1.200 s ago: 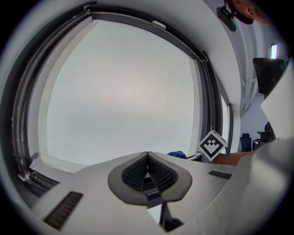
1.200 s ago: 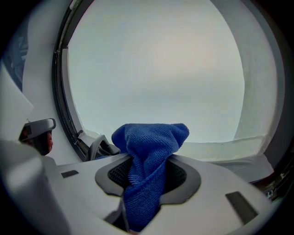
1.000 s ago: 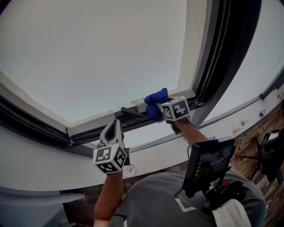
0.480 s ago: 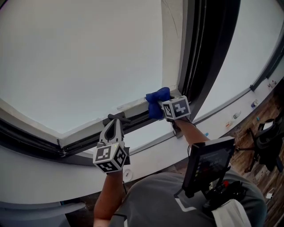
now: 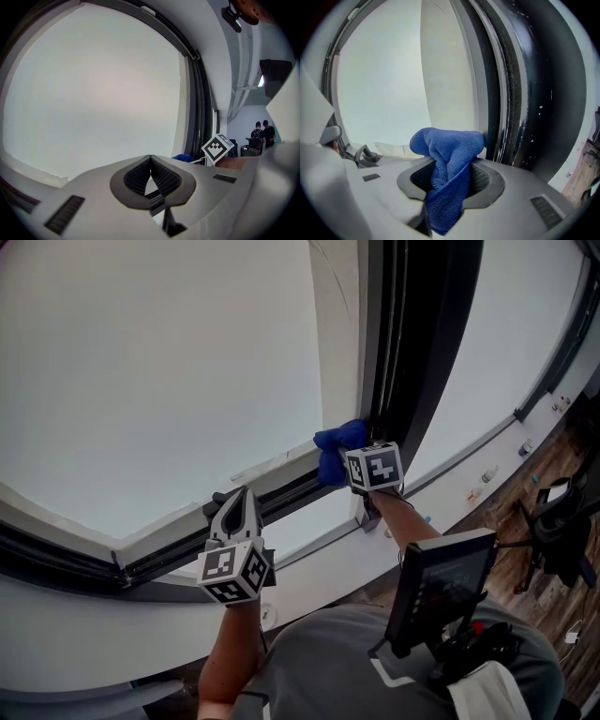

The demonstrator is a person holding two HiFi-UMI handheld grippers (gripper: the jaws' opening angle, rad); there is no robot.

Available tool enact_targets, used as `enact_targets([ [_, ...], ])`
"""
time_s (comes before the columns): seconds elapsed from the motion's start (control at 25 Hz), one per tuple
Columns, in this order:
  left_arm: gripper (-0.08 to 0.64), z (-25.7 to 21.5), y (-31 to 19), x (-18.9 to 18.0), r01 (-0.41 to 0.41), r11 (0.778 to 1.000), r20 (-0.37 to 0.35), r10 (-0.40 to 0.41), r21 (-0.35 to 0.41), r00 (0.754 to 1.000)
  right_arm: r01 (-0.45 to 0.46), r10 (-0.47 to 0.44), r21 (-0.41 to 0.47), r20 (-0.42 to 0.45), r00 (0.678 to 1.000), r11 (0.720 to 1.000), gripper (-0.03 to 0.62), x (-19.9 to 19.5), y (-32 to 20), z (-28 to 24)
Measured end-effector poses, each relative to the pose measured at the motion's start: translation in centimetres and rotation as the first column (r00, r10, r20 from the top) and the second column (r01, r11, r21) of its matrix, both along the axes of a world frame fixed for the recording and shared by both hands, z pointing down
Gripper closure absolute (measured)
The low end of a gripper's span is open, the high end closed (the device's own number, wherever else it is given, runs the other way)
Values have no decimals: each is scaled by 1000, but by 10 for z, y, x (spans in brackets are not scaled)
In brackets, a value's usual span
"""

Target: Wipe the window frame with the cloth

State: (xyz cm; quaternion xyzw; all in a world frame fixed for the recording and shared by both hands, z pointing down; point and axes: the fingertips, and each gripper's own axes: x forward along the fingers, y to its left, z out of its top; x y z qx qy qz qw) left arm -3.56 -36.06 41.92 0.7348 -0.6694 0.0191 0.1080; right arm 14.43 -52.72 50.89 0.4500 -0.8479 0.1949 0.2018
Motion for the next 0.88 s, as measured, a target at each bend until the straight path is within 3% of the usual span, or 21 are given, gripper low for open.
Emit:
enact_targets([
  [0.56, 552, -18, -11, 2, -59, 998, 6, 59, 32, 998, -86, 84, 125, 26, 996, 988, 431, 2, -1, -52],
  [0.88, 552, -35, -7, -1, -118, 991, 19, 117, 60, 993, -158, 170, 287, -15, 985, 945, 431, 8, 4, -107],
])
